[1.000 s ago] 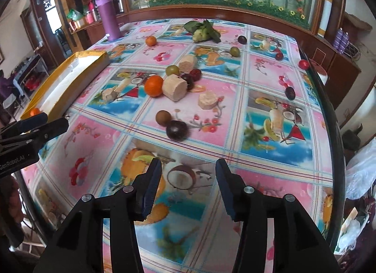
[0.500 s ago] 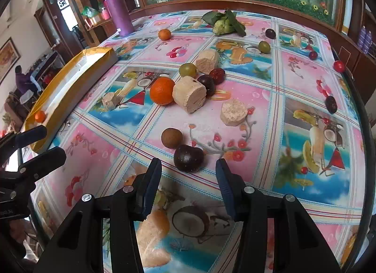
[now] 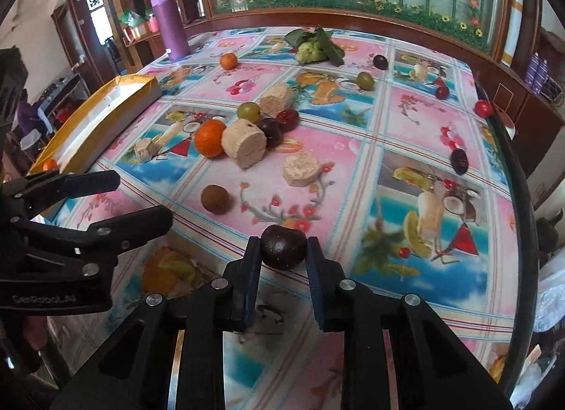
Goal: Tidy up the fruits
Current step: 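Grasp the dark purple plum with the right tool while the left tool grasps a brown round fruit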
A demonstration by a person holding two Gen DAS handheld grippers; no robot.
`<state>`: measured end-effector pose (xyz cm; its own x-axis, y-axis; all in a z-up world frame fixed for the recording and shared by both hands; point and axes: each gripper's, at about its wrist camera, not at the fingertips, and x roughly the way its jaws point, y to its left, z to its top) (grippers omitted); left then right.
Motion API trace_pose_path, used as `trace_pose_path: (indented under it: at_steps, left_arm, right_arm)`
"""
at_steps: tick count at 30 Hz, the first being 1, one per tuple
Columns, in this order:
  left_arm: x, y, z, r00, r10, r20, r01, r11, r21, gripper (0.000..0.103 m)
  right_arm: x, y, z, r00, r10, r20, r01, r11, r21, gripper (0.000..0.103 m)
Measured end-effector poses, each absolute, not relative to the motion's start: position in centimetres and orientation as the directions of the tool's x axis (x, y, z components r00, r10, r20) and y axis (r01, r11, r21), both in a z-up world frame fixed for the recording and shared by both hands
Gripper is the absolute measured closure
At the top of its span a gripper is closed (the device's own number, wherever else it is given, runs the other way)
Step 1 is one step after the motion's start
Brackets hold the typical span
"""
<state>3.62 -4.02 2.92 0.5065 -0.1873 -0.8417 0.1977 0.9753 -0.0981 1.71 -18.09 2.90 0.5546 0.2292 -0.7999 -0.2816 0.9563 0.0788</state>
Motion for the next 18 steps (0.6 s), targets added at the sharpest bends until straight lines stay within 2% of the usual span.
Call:
trace_pose_path:
  at_steps: [3,5,6,7,8,10,18]
  left_arm:
    - [4.5,-5.3,2.4,0.499,-0.203,-0.842,0.21,0.972,-0.11,0.02]
    - [4.9,-5.8,2.2,0.497,-0.213,-0.841,0.222,0.968,-0.114,0.029]
    - [5.1,-6.1,1.9,0.487,-0.222,-0.844,0.232,0.965,-0.12,0.038]
    - [5.2,-6.2,1.7,0.477,-0.229,-0.848,0.235,0.963,-0.128,0.053]
    - [5.3,-6.2,1.4,0.468,-0.241,-0.85,0.237,0.961,-0.142,0.057]
    - [5.1,-6.1,1.4,0.485,-0.256,-0.836,0.254,0.956,-0.145,0.078]
    - [3.8,-3.6,2.4,0.498,-0.28,-0.821,0.248,0.953,-0.174,0.079]
  right_arm:
    - [1.4,-19.2,3.0,0.556,0.227,-0.8,-0.258,0.962,0.093,0.078]
    - [1.3,-19.7,3.0,0.555,0.226,-0.8,-0.246,0.964,0.102,0.078]
    - [1.2,-19.9,3.0,0.555,0.228,-0.8,-0.24,0.965,0.108,0.078]
    - [1.2,-20.0,3.0,0.555,0.229,-0.8,-0.237,0.965,0.112,0.078]
    - [1.2,-20.2,3.0,0.554,0.231,-0.8,-0.234,0.965,0.116,0.078]
    - [1.2,-20.3,3.0,0.553,0.231,-0.8,-0.229,0.966,0.121,0.078]
    - [1.0,-19.8,3.3,0.558,0.233,-0.796,-0.228,0.966,0.123,0.078]
